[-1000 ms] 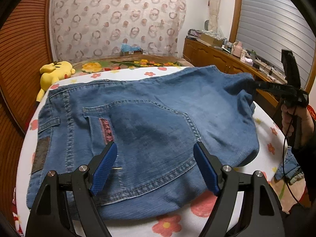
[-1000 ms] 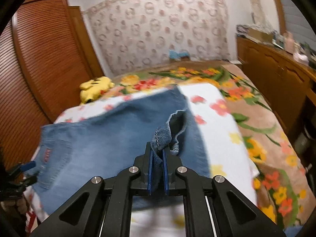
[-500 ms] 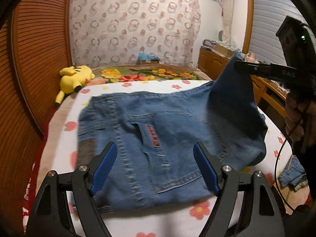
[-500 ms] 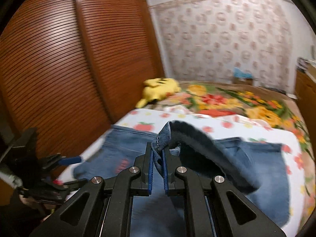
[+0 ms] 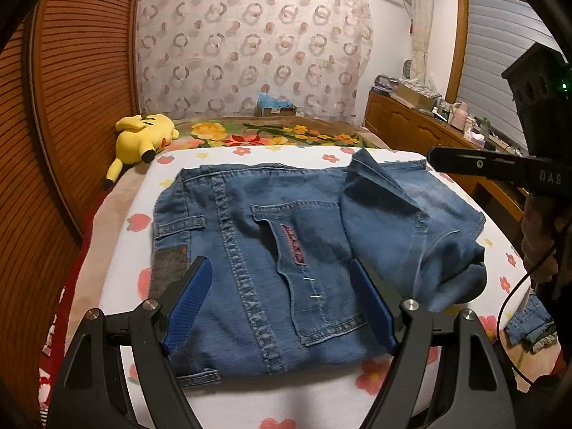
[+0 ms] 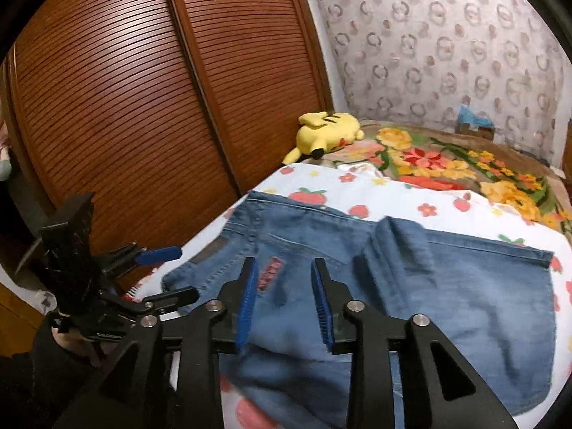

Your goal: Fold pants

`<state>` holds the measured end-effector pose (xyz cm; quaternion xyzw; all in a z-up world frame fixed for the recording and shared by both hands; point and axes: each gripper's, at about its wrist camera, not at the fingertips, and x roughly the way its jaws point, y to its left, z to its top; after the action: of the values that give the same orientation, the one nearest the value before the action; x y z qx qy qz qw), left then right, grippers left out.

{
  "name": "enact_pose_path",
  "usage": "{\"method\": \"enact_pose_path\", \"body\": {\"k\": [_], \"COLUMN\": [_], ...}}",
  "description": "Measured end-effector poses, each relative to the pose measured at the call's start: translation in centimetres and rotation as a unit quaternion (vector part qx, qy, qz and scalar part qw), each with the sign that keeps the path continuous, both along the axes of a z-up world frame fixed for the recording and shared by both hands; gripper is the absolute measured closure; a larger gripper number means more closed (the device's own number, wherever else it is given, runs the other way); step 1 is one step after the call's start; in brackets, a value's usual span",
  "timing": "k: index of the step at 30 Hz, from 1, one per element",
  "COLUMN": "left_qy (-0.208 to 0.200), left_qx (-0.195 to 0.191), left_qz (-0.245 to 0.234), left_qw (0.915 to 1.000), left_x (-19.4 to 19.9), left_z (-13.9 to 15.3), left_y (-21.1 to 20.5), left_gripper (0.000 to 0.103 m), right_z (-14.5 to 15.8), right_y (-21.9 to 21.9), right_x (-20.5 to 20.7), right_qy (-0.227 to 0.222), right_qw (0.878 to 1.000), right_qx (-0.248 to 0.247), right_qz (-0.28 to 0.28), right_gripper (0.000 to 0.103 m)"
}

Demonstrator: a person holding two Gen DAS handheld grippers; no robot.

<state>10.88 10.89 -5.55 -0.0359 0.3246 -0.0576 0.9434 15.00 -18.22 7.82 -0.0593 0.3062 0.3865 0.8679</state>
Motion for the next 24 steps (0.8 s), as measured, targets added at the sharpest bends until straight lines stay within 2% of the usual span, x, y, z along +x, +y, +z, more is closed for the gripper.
{"method": "enact_pose_path", "body": {"k": [5, 7, 14, 16, 19, 20, 21, 22, 24], "left_qy": [0.005, 0.005, 0.016, 0.023, 0.04, 0.043, 0.046, 0.048, 0.05], "left_qx": [-0.005, -0.014, -0.043, -0.046, -0.047, -0.048, -0.048, -0.047, -0.046], "left_qz": [-0.018, -0.03, -0.06, -0.07, -0.087, -0.095, -0.1, -0.104, -0.114], "left_qw": [0.9998, 0.9994, 0.9971, 0.9962, 0.9942, 0.9934, 0.9928, 0.9923, 0.9912], "left_x": [0.2, 0.1, -0.1, 0.1, 0.5, 0.5, 0.4, 0.5, 0.4], "left_z": [-0.3, -0.3, -0.9, -1.4, -2.3, -2.6, -2.6, -2.7, -2.9], "left_y": [-1.3, -2.0, -3.5, -3.9, -4.8, -5.2, -5.5, -5.8, -6.2], "left_gripper": [0.023, 0.023, 0.023, 0.026, 0.037, 0.042, 0.048, 0.051, 0.066], "right_z": [-0.2, -0.8, -4.7, -5.8, -6.3, -6.3, -6.3, -6.2, -5.6], "right_y": [0.1, 1.5, 4.5, 5.2, 6.1, 6.5, 6.9, 7.4, 8.0], "right_x": [-0.6, -1.0, 2.8, 3.6, 3.9, 3.9, 3.9, 3.9, 3.8], "right_qy": [-0.028, -0.03, 0.017, 0.03, 0.033, 0.034, 0.03, 0.029, 0.019], "right_qw": [0.998, 0.997, 0.993, 0.992, 0.991, 0.99, 0.99, 0.991, 0.991], "right_qx": [-0.03, -0.048, -0.098, -0.107, -0.121, -0.125, -0.128, -0.129, -0.129], "right_qz": [-0.038, -0.049, -0.062, -0.06, -0.053, -0.048, -0.044, -0.035, -0.024], "right_gripper": [0.062, 0.059, 0.058, 0.058, 0.058, 0.062, 0.08, 0.088, 0.093]}}
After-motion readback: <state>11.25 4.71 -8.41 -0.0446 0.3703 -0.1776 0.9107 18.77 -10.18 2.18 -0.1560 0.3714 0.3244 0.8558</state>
